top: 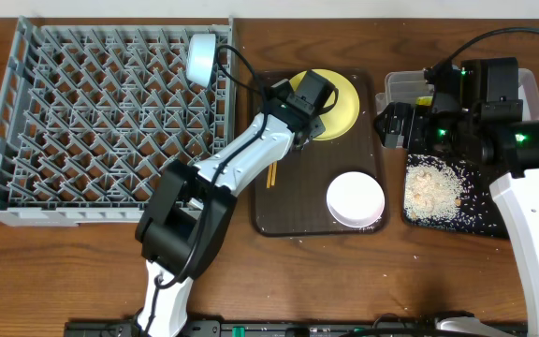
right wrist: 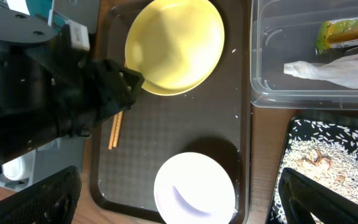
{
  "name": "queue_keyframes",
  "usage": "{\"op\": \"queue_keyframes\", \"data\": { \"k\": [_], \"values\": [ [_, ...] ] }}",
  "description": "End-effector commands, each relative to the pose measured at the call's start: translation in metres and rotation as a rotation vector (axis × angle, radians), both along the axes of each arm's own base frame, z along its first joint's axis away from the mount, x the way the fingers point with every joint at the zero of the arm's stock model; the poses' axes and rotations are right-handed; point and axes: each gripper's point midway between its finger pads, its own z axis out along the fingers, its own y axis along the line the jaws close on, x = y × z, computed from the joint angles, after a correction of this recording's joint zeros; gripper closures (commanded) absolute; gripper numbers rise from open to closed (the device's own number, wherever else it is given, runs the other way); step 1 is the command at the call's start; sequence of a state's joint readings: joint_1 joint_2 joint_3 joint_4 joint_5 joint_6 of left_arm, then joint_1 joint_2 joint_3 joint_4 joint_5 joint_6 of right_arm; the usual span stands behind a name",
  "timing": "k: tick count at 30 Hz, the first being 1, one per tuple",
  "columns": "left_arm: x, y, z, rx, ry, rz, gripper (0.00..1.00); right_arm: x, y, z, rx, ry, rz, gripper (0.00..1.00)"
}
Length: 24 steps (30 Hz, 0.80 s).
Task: Sort waste into correct bins and load items into the dishwasher
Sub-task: 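Move left gripper right to yellow plate edge, then grasp yellow plate rim with left gripper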
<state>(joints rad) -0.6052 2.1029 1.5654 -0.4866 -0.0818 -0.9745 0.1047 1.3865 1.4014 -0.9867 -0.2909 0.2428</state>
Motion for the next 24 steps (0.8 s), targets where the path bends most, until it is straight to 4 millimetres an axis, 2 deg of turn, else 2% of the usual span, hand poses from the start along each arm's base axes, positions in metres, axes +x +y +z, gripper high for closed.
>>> {"op": "queue_keyframes", "data": {
  "k": [1,10,12,17,24],
  "values": [
    [0.0,0.002,-0.023,0.021,0.023,0.028,0.56,0.001,-0.002,0.001,-0.008,-0.007,0.003,0.01],
    [0.007,-0.003,-0.041,0.017,0.018,0.028,0.56,0.001,-0.002,0.001,-0.008,-0.007,0.003,0.01],
    [0.007,-0.003,-0.042,0.016,0.017,0.028,0.62,0.001,-0.002,0.001,-0.008,-0.007,0.003,0.01],
    [0.006,-0.002,-0.043,0.02,0.02,0.028,0.91,0.001,-0.002,0.001,-0.008,-0.007,0.003,0.01],
    [0.006,-0.001,-0.043,0.028,0.022,0.018,0.92,0.001,-0.002,0.001,-0.008,-0.007,0.003,0.01]
  ]
}}
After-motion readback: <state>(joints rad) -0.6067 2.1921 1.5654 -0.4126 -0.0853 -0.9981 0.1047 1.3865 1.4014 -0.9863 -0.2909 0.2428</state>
